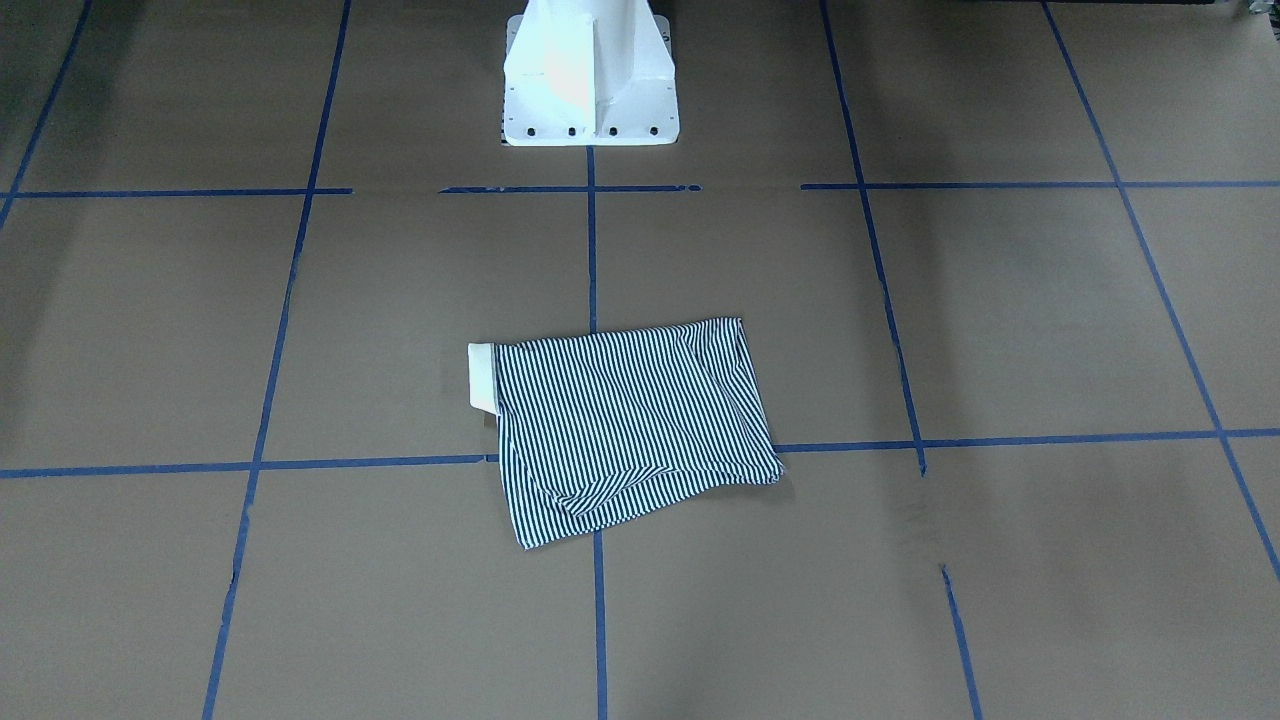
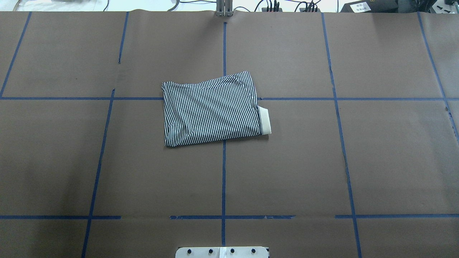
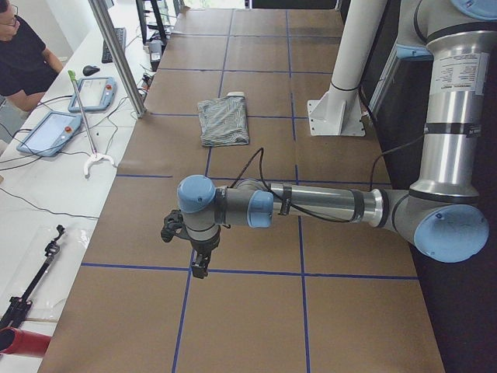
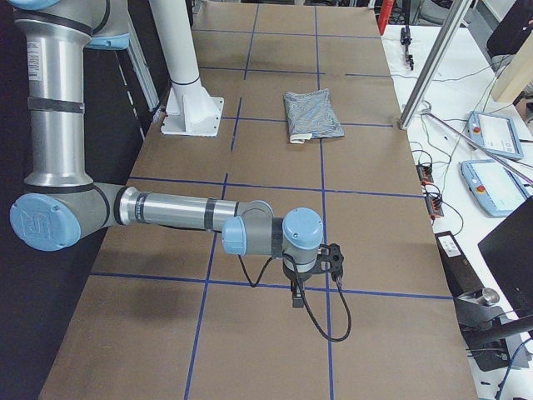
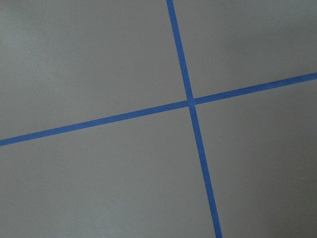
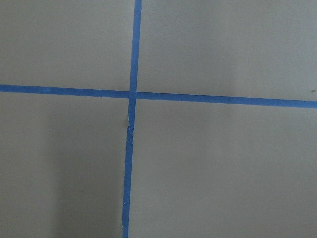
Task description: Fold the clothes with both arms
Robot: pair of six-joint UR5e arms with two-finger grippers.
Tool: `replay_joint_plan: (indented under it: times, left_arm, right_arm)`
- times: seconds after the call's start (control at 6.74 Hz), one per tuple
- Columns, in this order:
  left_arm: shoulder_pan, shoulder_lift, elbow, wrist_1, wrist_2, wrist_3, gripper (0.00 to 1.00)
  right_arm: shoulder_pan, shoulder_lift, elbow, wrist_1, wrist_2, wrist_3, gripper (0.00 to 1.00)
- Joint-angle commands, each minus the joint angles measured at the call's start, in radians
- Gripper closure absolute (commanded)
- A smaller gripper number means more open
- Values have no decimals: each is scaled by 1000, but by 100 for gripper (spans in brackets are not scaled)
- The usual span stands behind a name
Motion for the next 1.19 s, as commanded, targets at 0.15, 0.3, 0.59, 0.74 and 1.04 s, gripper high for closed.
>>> replay_joint_plan:
  times: [0.15,0.3,0.59,0.74,1.04]
  left_arm:
    - [0,2,3,0,0,-2,0]
    - [0,2,5,0,0,-5,0]
    - [0,1,3,0,-2,-90,0]
    - [0,2,6,0,-2,-105,0]
    - [0,1,6,0,-2,-105,0]
  right_arm:
    - [-4,0,-5,20,3,20,0]
    - [-5,0,-5,20,3,20,0]
    - [-7,0,-5,20,3,20,0]
    - [-7,0,-5,20,3,20,0]
    - [-7,0,-5,20,5,20,0]
